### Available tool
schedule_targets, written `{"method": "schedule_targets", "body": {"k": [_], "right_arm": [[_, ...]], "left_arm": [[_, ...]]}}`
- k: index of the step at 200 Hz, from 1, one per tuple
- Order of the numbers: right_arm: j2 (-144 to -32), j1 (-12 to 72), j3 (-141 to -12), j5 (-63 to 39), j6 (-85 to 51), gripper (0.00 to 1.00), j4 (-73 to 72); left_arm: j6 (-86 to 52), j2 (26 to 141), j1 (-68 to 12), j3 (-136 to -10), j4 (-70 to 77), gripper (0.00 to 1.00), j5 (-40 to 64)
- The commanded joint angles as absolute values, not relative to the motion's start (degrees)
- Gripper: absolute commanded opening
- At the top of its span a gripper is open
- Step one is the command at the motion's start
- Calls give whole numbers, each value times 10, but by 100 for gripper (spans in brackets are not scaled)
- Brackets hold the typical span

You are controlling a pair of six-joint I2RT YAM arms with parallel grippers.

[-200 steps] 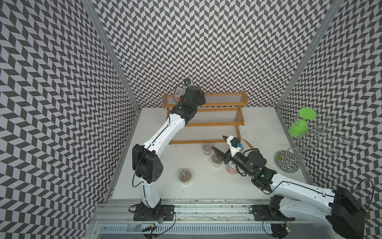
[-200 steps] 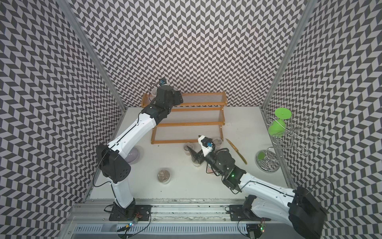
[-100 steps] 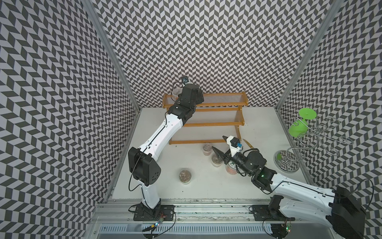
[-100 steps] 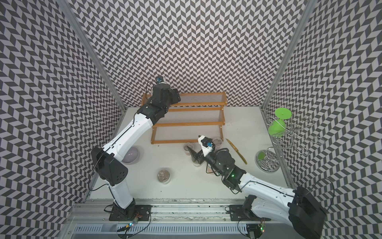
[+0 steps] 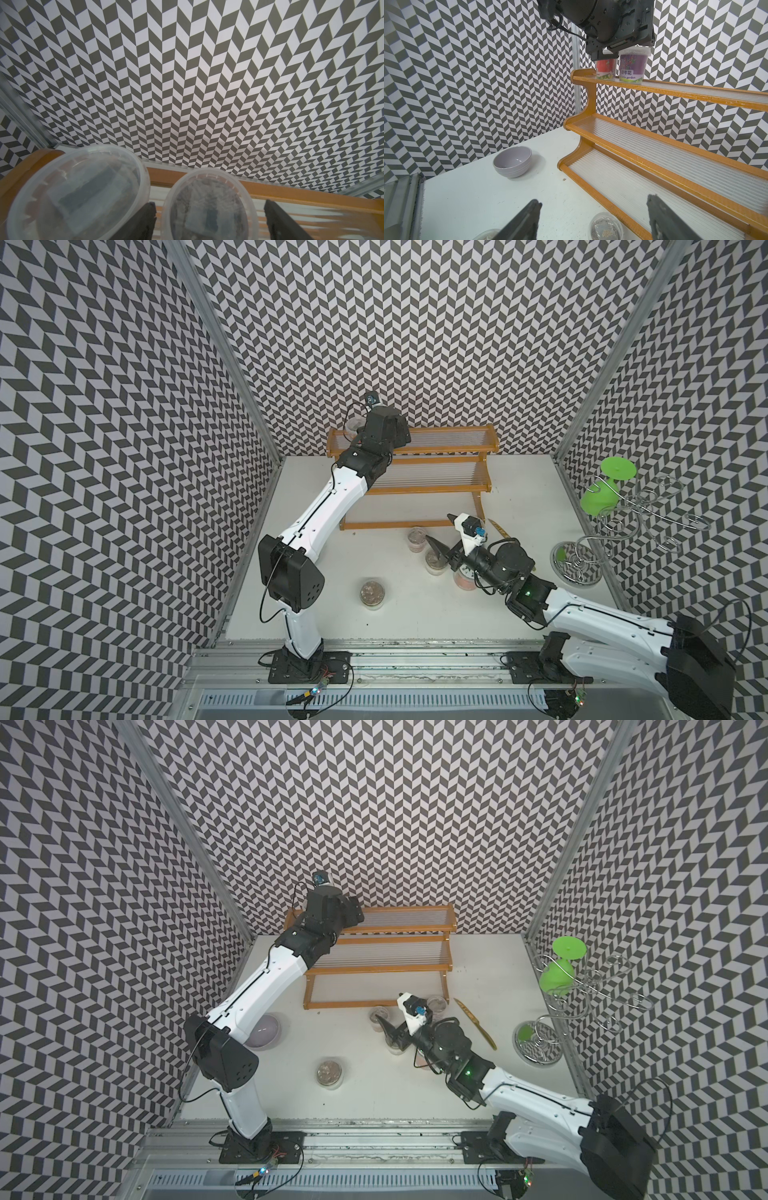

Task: Place the seed container on the shelf
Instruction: Place the seed jar on the shelf.

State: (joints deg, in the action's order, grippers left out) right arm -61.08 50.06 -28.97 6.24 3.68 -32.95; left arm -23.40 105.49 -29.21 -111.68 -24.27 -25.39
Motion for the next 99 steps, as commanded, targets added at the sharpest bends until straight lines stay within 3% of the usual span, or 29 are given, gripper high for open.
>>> {"method": "schedule_targets", "body": {"k": [1, 99], "right_arm": [[-603, 498, -299, 68, 41, 82, -344], [-597, 498, -306, 70, 35, 82, -335]], "left_arm": [[-228, 1028, -288, -1127, -249, 88, -231], [-212, 934, -289, -1100, -242, 90, -216]]}}
